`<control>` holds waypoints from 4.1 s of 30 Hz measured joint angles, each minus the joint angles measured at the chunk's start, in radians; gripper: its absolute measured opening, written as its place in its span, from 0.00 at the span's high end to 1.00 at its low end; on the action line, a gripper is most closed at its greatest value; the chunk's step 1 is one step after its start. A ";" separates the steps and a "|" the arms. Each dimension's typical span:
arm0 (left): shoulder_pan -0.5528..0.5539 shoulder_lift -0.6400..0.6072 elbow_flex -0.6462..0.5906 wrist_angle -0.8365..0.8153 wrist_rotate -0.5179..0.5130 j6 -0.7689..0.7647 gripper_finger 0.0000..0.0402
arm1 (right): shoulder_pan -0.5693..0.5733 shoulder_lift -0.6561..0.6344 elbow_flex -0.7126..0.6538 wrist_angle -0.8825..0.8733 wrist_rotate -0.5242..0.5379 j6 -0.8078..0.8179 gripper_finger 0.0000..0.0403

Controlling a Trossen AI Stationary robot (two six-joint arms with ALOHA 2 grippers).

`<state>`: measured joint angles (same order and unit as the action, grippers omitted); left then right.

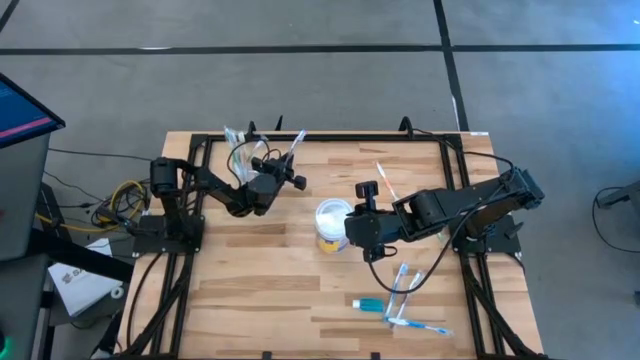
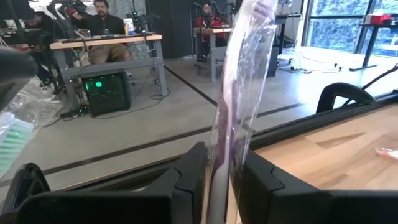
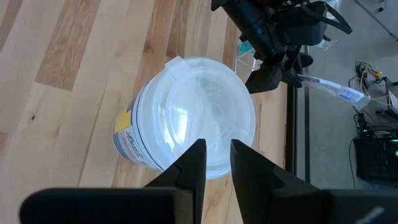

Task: Pick & Place toothbrushing station
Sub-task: Put the top purple toothbrush into the transparent organizer, then put the top blue toothbrush into the transparent organizer

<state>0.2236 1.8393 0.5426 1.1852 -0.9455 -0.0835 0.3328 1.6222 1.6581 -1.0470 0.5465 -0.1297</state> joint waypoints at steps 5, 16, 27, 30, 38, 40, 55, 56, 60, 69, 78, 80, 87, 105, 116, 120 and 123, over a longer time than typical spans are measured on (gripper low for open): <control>-0.015 0.000 0.000 0.000 -0.001 0.000 0.83 | 0.000 0.000 0.000 -0.009 0.000 0.010 0.84; -0.050 0.000 0.000 0.000 -0.108 0.033 0.83 | 0.000 0.000 0.000 -0.016 0.000 0.018 0.84; -0.092 0.000 0.000 0.001 -0.182 0.061 0.83 | 0.000 0.000 0.000 -0.030 0.000 0.026 0.84; -0.108 0.000 0.000 0.001 -0.222 0.101 0.83 | 0.000 0.000 0.000 -0.030 0.000 0.026 0.84; -0.134 0.000 0.000 0.001 -0.331 0.106 0.83 | 0.000 0.000 0.000 -0.031 0.000 0.043 0.84; -0.141 0.000 0.000 0.001 -0.340 0.106 0.83 | 0.000 0.000 0.000 -0.034 0.000 0.044 0.84; -0.155 -0.185 -0.096 -0.003 -0.323 0.136 0.83 | 0.008 0.000 0.000 -0.040 0.000 0.071 0.84; -0.149 -0.192 -0.113 -0.004 -0.291 0.091 0.83 | 0.010 0.000 0.000 -0.038 0.000 0.071 0.84; -0.118 -0.197 -0.147 -0.020 -0.157 -0.009 0.83 | 0.015 0.000 0.000 -0.030 0.000 0.070 0.84; -0.074 -0.197 -0.145 -0.063 -0.094 -0.020 0.76 | 0.015 0.000 0.000 -0.029 0.000 0.070 0.84; -0.087 -0.248 -0.146 -0.073 -0.118 0.080 0.61 | 0.014 0.000 0.000 -0.029 0.000 0.072 0.84; -0.100 -0.281 -0.146 -0.077 -0.143 0.106 0.60 | 0.014 0.000 0.000 -0.029 0.000 0.078 0.84; -0.201 -0.403 -0.146 -0.173 -0.132 0.106 0.61 | 0.012 0.000 0.000 -0.040 0.000 0.143 0.84; -0.431 -0.463 -0.146 -0.218 -0.042 0.102 0.65 | 0.124 0.001 0.000 -0.196 -0.050 0.483 0.84; -0.471 -0.463 -0.146 -0.210 0.075 0.101 0.65 | 0.301 0.078 0.001 -0.222 -0.106 0.677 0.84; -0.479 -0.463 -0.146 -0.204 0.094 0.102 0.65 | 0.355 0.123 0.001 -0.263 -0.109 0.782 0.84; -0.483 -0.463 -0.146 -0.201 0.098 0.102 0.65 | 0.394 0.167 0.001 -0.285 -0.110 0.862 0.84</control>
<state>-0.2593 1.3762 0.3965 0.9844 -0.8480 0.0180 0.7273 1.7892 1.6588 -1.3324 0.4365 0.7325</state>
